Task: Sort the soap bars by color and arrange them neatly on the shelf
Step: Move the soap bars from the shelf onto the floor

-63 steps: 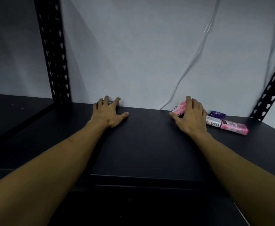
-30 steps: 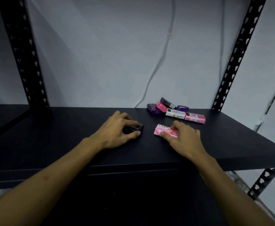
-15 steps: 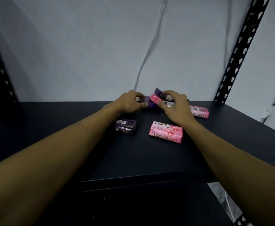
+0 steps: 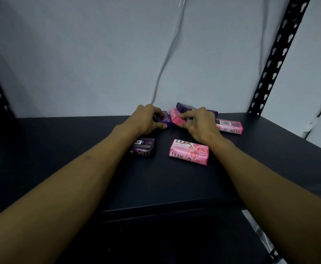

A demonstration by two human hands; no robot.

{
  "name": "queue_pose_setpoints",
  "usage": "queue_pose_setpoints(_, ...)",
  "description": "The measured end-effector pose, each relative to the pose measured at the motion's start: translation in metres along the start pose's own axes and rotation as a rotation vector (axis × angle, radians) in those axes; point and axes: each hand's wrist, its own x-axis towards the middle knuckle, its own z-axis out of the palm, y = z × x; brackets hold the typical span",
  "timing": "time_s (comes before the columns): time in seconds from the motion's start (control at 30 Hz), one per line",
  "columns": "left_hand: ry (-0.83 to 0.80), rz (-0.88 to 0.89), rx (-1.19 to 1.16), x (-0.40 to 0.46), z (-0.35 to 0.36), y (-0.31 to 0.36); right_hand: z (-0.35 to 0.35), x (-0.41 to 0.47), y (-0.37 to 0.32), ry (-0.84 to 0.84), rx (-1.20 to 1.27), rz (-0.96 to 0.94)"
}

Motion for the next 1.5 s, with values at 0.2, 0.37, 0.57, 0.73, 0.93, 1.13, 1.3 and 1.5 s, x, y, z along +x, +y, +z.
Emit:
queue_pose_setpoints(0.2, -0.032, -0.042, -0.091, -0.044, -0.018, -0.006, -0.013, -0.026, -0.013, -0.112, 0.17, 0.037)
queue_pose_setpoints(0.37, -0.029, 0.024, -0.135, -0.074, -0.029, 0.001, -0.032, -0.052, -0.029, -0.165, 0.326, 0.088)
queue_pose_setpoints(0.57, 0.016, 0.086, -0.149, -0.051, -0.04, 0.014, -0.033, -0.061, -0.066, -0.16, 0.146, -0.027)
queue_pose_setpoints(0.73, -0.34, 0.059, -0.09, -0.013, -0.036, 0.032, -0.017, -0.064, -0.106, -0.205, -0.326, -0.125)
queue_pose_setpoints(0.93, -0.41, 0.111, -0.052, 0.002, -0.028, 0.027, -0.011, -0.069, -0.093, -0.158, -0.1, -0.083)
queue_pose_setpoints(1.13, -0.397, 0.103, 0.094, -0.009, -0.043, -0.011, -0.019, -0.075, -0.097, -0.239, 0.034, -0.104)
queue_pose_setpoints(1.3, -0.151, -0.008, 0.181, -0.038, -0.058, -0.046, -0.011, -0.07, -0.095, -0.297, 0.086, -0.103)
queue_pose_setpoints(1.5, 0.053, -0.082, 0.063, -0.083, -0.083, -0.052, -0.03, -0.074, -0.119, -0.18, 0.252, -0.088)
